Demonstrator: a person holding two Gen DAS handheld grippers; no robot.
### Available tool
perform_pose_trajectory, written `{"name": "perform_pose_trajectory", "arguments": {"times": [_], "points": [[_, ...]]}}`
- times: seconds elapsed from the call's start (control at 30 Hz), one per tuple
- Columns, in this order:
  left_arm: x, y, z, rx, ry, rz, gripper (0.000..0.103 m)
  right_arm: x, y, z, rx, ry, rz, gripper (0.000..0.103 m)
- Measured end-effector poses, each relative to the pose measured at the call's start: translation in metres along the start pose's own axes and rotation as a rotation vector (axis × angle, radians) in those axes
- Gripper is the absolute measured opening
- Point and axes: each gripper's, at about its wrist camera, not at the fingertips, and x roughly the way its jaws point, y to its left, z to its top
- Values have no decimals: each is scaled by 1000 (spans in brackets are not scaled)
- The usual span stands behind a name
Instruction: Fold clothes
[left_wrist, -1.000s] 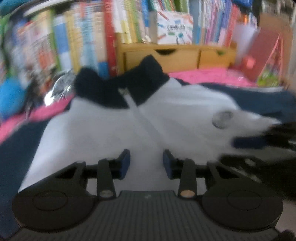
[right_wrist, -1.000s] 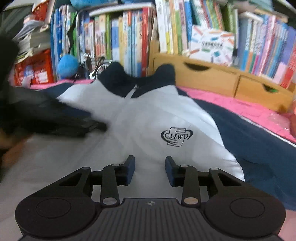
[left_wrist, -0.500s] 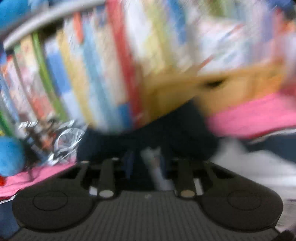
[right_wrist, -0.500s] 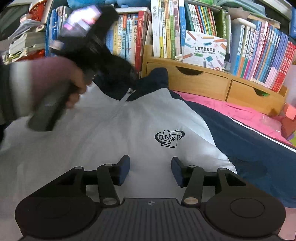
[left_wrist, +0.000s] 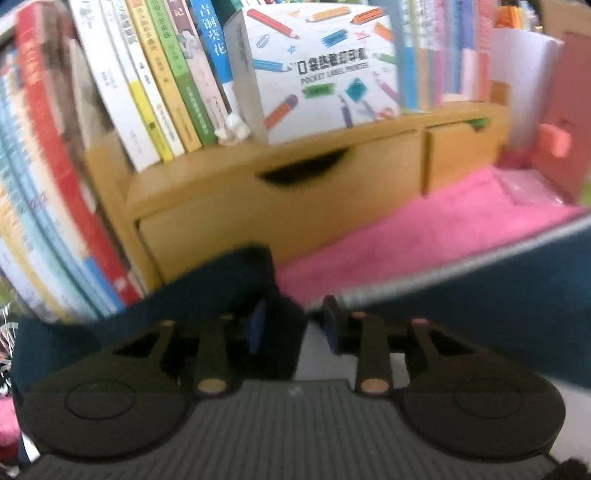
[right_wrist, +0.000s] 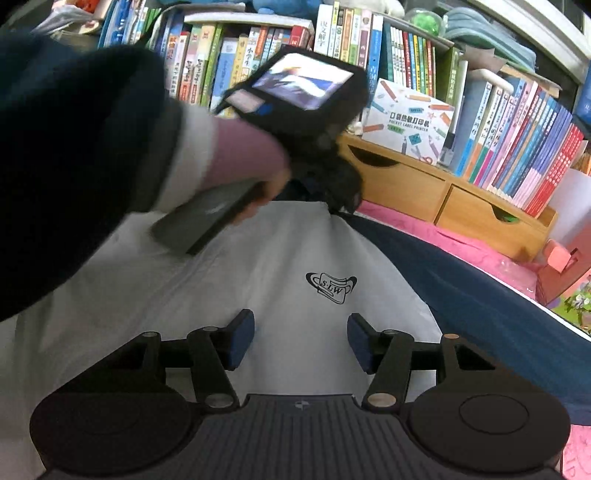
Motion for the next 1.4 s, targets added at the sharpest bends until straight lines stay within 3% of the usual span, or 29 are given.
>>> {"name": "perform_pose_trajectory", "arguments": {"times": [0.07,0.17,0.3,0.37,0.4,0.47,0.63,0.7,0.73,0.8,0.93,1.07,1.13,1.23,1.3,1.4], "points": [[-13,-4,0,-2,7,17,33,1,-3,0,13,3,6,59],[-58,13,-19,-61,-24,-63,33,3,-11,0,64,16,33,63],[-132,34,-69,-96,-4,-86,35,5,-19,-1,112,29,56,68],[-162,48,-109,-114,46,-65,39,6,-21,-1,121,31,59,69],[-177,53,-124,-108,78,-36,41,6,-21,-1,119,31,57,69],[-207,69,-169,-108,56,45,53,6,-21,-1,119,32,52,72],[-260,123,-227,-226,117,376,55,9,-30,-3,176,54,68,86],[-276,132,-234,-264,134,440,55,6,-34,-4,175,53,83,85],[-286,134,-237,-292,132,441,51,2,-34,-5,155,49,80,83],[-313,129,-241,-362,72,369,51,-20,-37,-8,109,20,80,82],[-346,94,-247,-404,-55,167,56,-86,-39,-18,62,-59,301,81],[-346,57,-262,-324,5,69,59,-150,-18,-47,-81,-118,506,72],[-350,44,-283,-252,24,109,61,-170,-11,-72,-169,-95,555,72],[-370,48,-302,-265,33,136,63,-180,-20,-114,-265,-39,492,73],[-383,53,-312,-294,52,151,71,-182,-58,-128,-160,-29,426,80],[-401,61,-322,-337,86,173,71,-188,-110,-136,-30,20,148,78]]}}
